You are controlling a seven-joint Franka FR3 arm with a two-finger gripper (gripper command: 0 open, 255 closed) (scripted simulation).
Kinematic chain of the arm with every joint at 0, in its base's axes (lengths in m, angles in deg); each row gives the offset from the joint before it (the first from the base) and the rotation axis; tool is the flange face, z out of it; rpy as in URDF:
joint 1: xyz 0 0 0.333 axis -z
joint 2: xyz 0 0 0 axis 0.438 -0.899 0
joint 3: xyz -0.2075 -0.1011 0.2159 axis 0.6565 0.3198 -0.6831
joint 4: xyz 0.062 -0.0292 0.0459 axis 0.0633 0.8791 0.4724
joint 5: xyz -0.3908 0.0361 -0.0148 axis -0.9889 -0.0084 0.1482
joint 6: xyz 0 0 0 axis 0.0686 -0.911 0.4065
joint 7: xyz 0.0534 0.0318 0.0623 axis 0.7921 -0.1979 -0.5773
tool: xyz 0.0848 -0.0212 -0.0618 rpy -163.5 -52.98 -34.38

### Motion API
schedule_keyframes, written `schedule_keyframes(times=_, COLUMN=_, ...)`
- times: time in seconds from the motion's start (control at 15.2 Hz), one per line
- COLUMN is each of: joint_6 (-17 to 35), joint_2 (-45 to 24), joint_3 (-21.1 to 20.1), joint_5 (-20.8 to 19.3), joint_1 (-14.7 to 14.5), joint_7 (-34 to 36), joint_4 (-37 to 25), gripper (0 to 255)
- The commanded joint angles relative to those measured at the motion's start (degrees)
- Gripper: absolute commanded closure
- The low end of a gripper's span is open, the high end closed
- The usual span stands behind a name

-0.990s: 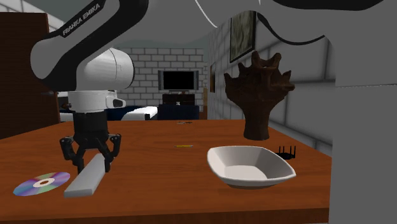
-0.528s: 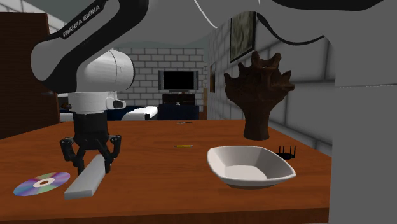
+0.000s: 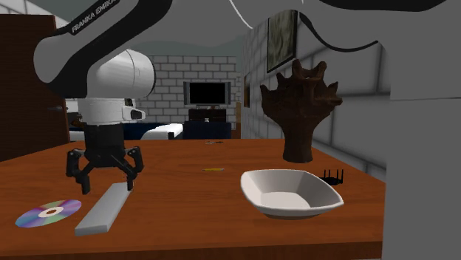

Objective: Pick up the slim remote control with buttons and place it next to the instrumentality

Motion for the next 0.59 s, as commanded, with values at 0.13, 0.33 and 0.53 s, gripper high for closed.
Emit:
schedule_keyframes(times=0.13, joint_6=-4.9, joint_2=1.2, joint_3=0.1, joint_5=0.3, joint_1=0.1, joint_7=-0.2, joint_4=-3.7, gripper=0)
schedule_keyframes(times=0.33, joint_6=-4.9, joint_2=1.2, joint_3=0.1, joint_5=0.3, joint_1=0.1, joint_7=-0.2, joint_4=-3.7, gripper=0)
schedule_keyframes(times=0.53, joint_6=-4.9, joint_2=1.2, joint_3=0.1, joint_5=0.3, joint_1=0.1, joint_7=-0.2, joint_4=-3.7, gripper=0)
